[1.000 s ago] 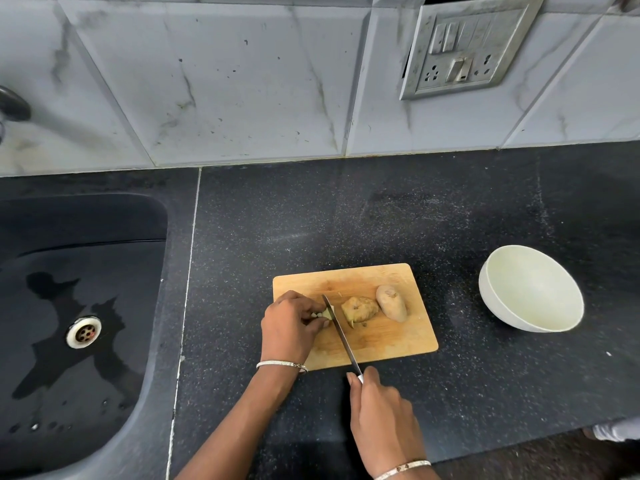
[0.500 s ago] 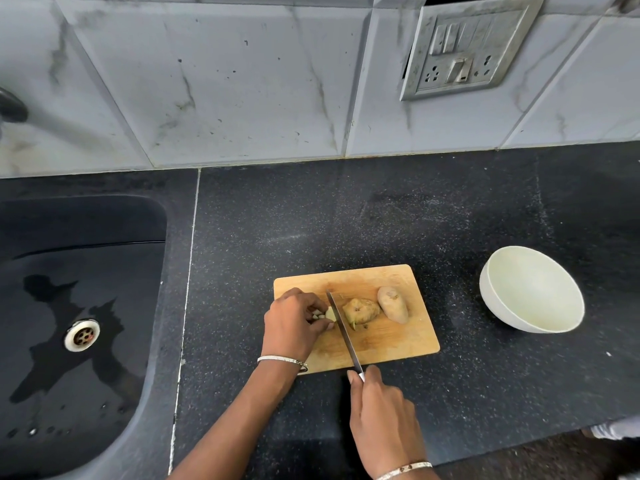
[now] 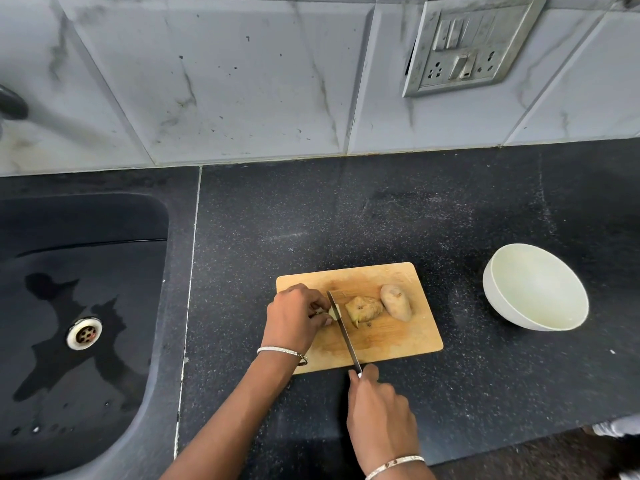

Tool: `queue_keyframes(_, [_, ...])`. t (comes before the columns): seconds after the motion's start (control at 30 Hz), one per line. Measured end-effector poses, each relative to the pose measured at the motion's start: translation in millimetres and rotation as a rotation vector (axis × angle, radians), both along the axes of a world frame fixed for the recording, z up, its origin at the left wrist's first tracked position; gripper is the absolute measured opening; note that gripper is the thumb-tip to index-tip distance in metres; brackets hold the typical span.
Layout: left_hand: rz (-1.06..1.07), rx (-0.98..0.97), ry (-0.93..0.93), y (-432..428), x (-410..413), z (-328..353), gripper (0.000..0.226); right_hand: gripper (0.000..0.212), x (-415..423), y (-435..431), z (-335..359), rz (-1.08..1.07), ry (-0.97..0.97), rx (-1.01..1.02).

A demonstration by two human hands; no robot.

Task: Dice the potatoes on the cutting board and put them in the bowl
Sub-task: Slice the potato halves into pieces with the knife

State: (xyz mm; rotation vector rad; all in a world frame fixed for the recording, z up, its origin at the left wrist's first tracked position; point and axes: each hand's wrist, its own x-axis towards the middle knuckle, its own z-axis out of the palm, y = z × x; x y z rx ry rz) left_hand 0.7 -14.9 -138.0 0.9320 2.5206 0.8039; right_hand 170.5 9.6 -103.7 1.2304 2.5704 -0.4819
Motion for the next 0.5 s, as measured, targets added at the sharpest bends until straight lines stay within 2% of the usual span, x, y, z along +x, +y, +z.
queue_keyframes(0.37, [0.023, 0.002, 0.005, 1.2, 1.9, 1.5, 0.016, 0.036, -14.7, 4.9, -11.2, 0.004, -0.032, -0.041])
queue_keyframes(0.5, [0.03, 0.036, 0.023, -0.1, 3.1, -1.5, 0.017, 0.034, -9.0, 13.2, -11.0, -0.015, 0.046, -0.141])
